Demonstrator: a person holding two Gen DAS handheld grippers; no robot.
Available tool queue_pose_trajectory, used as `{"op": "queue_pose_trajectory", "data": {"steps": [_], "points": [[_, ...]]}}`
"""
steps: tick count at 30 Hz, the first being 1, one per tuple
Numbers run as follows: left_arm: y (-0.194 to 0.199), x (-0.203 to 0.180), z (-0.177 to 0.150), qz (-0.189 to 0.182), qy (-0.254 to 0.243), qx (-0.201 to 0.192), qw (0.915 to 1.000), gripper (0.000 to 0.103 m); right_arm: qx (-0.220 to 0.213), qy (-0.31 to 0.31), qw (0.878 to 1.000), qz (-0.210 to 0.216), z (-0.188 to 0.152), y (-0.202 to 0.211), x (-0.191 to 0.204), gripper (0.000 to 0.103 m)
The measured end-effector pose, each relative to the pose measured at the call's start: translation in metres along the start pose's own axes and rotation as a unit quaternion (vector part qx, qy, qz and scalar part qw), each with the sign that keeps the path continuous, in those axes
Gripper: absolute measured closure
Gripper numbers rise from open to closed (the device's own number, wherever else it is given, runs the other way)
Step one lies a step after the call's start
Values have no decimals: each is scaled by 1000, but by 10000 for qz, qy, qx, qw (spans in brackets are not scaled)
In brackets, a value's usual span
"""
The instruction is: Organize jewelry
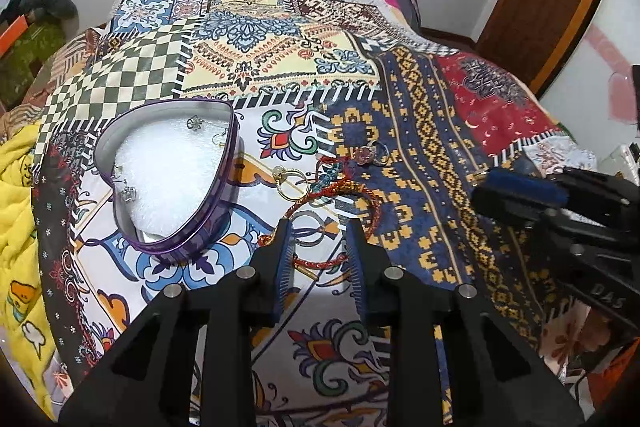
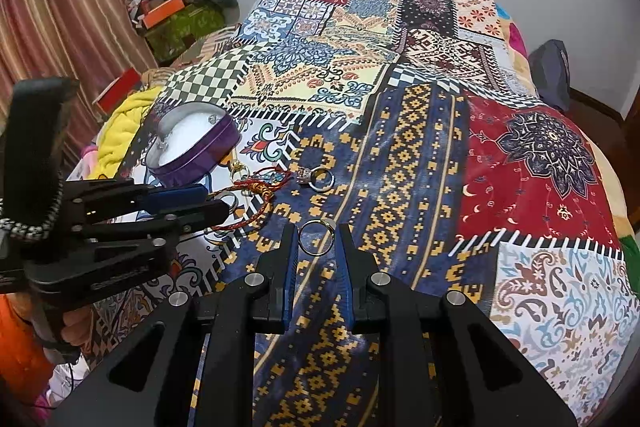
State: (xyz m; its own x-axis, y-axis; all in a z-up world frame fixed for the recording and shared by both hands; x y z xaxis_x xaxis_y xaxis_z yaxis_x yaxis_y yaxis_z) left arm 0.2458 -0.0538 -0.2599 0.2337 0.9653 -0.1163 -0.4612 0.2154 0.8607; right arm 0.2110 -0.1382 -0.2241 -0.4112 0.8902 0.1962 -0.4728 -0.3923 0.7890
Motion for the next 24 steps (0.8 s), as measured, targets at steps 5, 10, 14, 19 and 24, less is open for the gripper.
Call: {"op": "queue_pose_trajectory", "data": {"steps": [5, 10, 14, 19, 24], "points": [[-13, -1, -1, 114, -80, 142, 9998, 77, -61, -76, 9999, 89, 0, 1, -5, 86], [-20, -3, 1, 224, -110, 96, 9996, 77, -109, -125, 9998, 130, -1, 5, -10, 86], [-24, -6, 6, 449, -279, 22, 9986, 82, -125, -138, 9998, 121, -2, 7, -11, 86], [-15, -11, 4, 378, -275, -64, 9989, 82, -207, -145, 9996, 113, 2, 14, -8, 86], [11, -9, 2, 345, -210, -289, 9988, 82, -321, -65, 9994, 92, 13, 20, 1, 86]]}}
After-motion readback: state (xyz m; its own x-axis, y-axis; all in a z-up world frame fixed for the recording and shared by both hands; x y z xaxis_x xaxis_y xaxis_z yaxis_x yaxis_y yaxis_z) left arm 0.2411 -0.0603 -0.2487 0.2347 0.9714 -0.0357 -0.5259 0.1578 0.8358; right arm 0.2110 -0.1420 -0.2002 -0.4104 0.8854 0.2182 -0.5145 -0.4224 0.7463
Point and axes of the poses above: each gripper's, at about its wrist camera, not at the fingertips, and y roughly against the way its jaws point, x to its left, z to its top, the point moved 6 cm from there along -y, roughly the way its jaws point, and after that the axes turned 3 degrees about x, right-handed, at the moved point
